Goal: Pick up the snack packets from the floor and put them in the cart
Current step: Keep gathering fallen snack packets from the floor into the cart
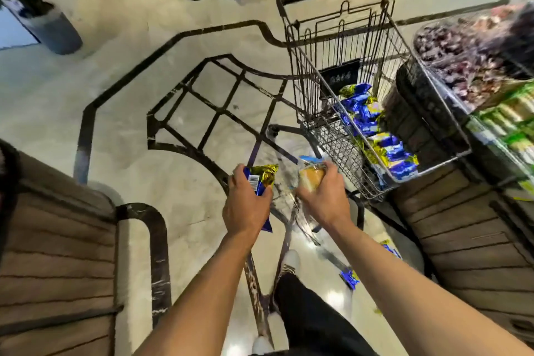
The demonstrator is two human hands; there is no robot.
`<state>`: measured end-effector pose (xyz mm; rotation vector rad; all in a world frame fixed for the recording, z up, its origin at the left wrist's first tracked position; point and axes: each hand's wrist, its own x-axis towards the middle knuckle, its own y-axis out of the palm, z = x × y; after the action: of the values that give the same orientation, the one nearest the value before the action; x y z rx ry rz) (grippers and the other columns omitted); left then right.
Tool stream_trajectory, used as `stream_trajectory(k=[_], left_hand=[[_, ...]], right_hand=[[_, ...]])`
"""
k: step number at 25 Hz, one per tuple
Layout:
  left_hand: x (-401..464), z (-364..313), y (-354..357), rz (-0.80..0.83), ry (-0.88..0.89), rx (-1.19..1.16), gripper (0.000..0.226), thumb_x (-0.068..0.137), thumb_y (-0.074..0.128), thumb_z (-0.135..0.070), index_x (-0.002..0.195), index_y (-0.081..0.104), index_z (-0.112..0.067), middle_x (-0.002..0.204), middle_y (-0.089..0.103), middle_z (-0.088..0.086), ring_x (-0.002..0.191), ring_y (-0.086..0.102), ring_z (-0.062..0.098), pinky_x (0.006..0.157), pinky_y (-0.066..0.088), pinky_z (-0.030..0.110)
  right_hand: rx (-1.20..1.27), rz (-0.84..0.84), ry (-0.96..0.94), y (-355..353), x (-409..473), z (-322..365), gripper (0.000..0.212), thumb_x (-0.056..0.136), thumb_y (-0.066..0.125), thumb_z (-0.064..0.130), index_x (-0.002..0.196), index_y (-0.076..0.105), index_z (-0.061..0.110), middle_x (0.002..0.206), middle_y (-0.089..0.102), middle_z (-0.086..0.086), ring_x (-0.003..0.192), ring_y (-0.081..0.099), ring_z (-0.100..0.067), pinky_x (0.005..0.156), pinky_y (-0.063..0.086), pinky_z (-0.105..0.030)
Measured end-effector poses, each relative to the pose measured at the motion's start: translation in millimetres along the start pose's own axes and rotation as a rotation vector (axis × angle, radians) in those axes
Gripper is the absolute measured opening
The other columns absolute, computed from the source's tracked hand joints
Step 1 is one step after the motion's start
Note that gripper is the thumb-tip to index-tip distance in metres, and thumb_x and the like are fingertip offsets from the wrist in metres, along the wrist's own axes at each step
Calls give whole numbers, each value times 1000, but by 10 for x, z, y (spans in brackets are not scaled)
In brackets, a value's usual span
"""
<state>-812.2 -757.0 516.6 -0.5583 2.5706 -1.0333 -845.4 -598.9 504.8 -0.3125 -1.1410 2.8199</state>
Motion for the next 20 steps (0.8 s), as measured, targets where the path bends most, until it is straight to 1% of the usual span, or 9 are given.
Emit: stream_trajectory(k=[3, 5, 7, 8, 11, 13, 16, 20], left_hand=[[603, -285, 178, 18, -11, -7, 75, 85, 72, -40, 145, 30, -25, 140, 47, 1, 119, 56, 26, 88, 49, 41], [997, -512, 272, 24, -21, -23, 73, 85, 71, -40, 144, 31, -23, 138, 48, 2, 117, 57, 27, 86, 49, 40], [1380, -739, 360, 36, -3, -33, 70, 86, 72, -40, 142, 33, -24, 135, 49, 1, 113, 58, 27, 82, 48, 37], [1540, -851, 391, 49, 11, -29, 70, 86, 72, -41, 142, 33, -24, 135, 50, 1, 112, 59, 26, 82, 49, 37], [2047, -1134, 524, 83, 57, 5, 72, 85, 71, -43, 142, 32, -25, 135, 50, 1, 111, 60, 27, 87, 54, 47], [2423, -1331, 654, 129, 102, 17, 72, 85, 71, -43, 143, 31, -25, 138, 49, 1, 112, 59, 27, 88, 54, 48], [2994, -1637, 911, 201, 222, 13, 72, 85, 71, -42, 142, 33, -24, 138, 50, 2, 115, 58, 26, 90, 53, 44], [3499, -2176, 1260, 331, 372, 26, 72, 85, 71, -45, 144, 35, -22, 139, 50, 0, 118, 56, 26, 83, 47, 38]], right_hand=[[40, -13, 27, -7, 615, 173, 90, 78, 80, 37, 147, 27, 14, 133, 47, -12, 115, 53, -28, 96, 44, -39], [51, -24, 36, -29, 999, 291, 90, 78, 79, 37, 147, 27, 12, 132, 47, -12, 113, 52, -27, 96, 44, -39], [63, -40, 50, -54, 1383, 380, 91, 77, 79, 37, 147, 26, 14, 132, 46, -11, 112, 51, -25, 96, 45, -40], [69, -51, 66, -73, 1550, 412, 92, 77, 79, 38, 148, 25, 15, 132, 45, -11, 113, 51, -25, 97, 46, -41], [72, -84, 122, -93, 2040, 482, 95, 75, 81, 41, 147, 25, 17, 136, 45, -9, 115, 53, -25, 99, 48, -45], [85, -114, 164, -90, 2368, 534, 95, 75, 81, 41, 147, 24, 20, 137, 44, -8, 115, 53, -24, 100, 48, -48], [108, -208, 245, -116, 2829, 608, 95, 74, 81, 43, 146, 23, 24, 135, 44, -6, 115, 53, -24, 99, 49, -49], [113, -363, 338, -288, 3277, 638, 90, 74, 82, 41, 144, 31, 17, 133, 48, -9, 117, 51, -26, 99, 45, -40]])
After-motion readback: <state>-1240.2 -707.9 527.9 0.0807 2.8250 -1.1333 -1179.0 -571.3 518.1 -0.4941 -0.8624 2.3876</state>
